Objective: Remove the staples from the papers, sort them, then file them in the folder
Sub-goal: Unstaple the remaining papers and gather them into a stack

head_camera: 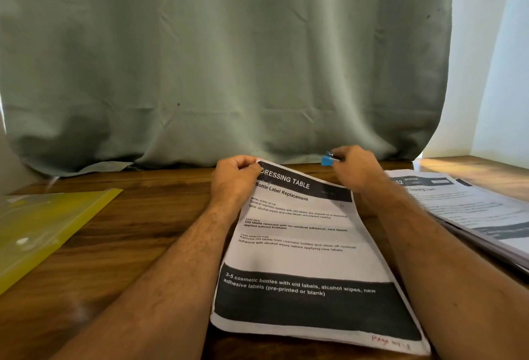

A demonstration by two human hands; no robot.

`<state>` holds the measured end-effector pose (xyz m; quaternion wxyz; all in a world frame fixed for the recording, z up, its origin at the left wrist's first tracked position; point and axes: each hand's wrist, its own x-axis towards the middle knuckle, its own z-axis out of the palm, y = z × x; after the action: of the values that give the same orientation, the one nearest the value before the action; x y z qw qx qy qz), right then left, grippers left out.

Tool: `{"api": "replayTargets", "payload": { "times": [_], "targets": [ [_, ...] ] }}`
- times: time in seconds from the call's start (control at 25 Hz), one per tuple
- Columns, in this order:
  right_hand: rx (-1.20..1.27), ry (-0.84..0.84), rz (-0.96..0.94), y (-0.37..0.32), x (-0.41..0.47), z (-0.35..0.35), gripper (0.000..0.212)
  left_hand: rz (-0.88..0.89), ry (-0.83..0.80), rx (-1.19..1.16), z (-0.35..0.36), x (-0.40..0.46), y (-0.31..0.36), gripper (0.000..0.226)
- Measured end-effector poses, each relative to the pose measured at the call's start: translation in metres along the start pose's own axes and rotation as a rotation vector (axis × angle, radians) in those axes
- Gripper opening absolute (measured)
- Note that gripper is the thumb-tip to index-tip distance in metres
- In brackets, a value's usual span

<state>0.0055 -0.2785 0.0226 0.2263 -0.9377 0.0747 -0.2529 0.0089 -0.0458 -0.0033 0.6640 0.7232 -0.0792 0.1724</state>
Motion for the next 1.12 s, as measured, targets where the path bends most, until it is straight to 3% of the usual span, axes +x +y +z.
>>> {"api": "replayTargets", "payload": {
  "times": [0.16, 0.6, 0.72, 0.84, 0.96, 1.04, 1.12],
  "targets": [
    [-0.193, -0.169, 0.153, 0.026, 0.005, 0.015, 0.035, -0.037, -0.016, -0.010, 0.000, 0.001, -0.004, 0.009],
    [-0.134, -0.195, 0.211, 0.032, 0.005, 0.018, 0.029, -0.121, 0.029, 0.052, -0.002, 0.014, -0.017, 0.014],
    [-0.072, -0.101, 0.185, 0.028, 0.002, 0.015, 0.031, -0.138, 0.058, 0.091, -0.004, 0.016, -0.019, 0.014],
    [0.210, 0.015, 0.117, 0.011, -0.006, 0.004, 0.033, -0.148, 0.108, -0.001, -0.005, 0.023, -0.020, 0.015],
    [0.309, -0.176, 0.165, 0.002, -0.013, 0.001, 0.025, -0.213, 0.170, -0.150, -0.010, 0.027, -0.019, 0.010],
    [0.623, -0.470, 0.323, 0.006, -0.020, -0.003, 0.026, -0.246, 0.199, -0.230, -0.014, 0.029, -0.019, 0.008],
    [0.762, -0.719, 0.402, 0.010, -0.028, -0.007, 0.033, -0.274, 0.209, -0.288, -0.016, 0.027, -0.016, 0.008]
  ]
}}
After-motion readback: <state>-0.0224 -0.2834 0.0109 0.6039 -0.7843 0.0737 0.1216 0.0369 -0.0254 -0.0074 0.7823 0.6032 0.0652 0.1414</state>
